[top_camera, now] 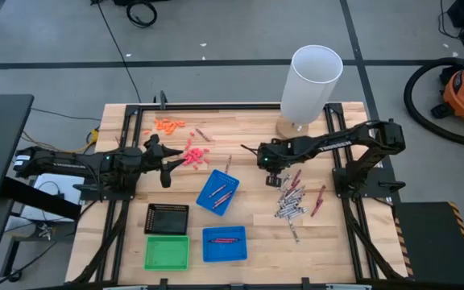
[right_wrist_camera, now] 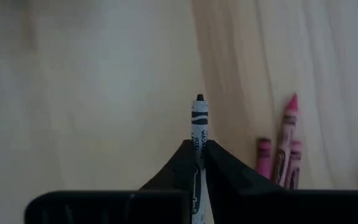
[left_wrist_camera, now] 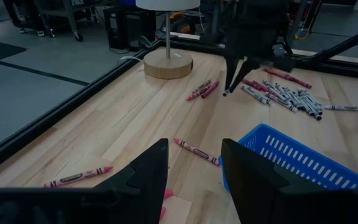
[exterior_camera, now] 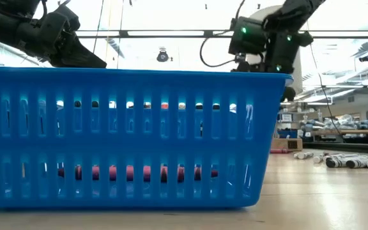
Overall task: Sort crayons
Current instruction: Put the black crayon into the black bin
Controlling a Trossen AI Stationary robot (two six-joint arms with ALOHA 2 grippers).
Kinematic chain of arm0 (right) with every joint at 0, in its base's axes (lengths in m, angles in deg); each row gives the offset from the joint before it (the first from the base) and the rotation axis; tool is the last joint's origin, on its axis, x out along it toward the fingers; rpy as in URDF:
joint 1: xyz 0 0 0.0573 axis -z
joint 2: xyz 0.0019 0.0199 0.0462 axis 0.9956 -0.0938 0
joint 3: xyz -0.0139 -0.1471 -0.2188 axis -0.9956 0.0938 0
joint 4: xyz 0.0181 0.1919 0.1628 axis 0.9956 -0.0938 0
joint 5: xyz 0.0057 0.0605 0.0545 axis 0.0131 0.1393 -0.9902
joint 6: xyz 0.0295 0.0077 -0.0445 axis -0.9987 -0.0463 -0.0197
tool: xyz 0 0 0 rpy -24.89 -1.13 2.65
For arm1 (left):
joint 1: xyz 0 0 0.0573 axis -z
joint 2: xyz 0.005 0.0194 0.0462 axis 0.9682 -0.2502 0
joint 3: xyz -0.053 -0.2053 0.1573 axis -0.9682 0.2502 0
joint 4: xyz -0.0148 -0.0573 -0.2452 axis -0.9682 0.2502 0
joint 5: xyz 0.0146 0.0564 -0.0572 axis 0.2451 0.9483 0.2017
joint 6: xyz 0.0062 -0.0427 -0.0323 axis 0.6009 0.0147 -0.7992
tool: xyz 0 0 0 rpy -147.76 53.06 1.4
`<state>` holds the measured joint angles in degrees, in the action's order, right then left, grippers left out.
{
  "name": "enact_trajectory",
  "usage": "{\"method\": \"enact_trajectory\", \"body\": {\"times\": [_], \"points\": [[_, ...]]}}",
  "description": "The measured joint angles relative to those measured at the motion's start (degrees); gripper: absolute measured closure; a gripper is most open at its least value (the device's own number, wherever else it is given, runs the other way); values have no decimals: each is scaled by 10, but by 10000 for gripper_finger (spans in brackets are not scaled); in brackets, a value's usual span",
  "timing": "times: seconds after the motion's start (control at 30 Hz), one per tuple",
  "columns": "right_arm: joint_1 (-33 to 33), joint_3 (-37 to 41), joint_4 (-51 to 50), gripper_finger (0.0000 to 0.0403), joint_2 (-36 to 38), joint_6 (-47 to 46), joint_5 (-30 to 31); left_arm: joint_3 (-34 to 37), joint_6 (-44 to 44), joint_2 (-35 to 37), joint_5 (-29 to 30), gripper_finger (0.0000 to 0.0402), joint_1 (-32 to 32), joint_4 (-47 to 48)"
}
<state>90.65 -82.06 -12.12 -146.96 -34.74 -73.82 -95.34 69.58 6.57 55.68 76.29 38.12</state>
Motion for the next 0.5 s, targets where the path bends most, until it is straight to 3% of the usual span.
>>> {"method": "enact_trajectory", "body": {"times": [0.5], "points": [[-67, -101, -26, 371, 1, -25, 27, 0, -6, 0, 0, 241, 0, 0]]}}
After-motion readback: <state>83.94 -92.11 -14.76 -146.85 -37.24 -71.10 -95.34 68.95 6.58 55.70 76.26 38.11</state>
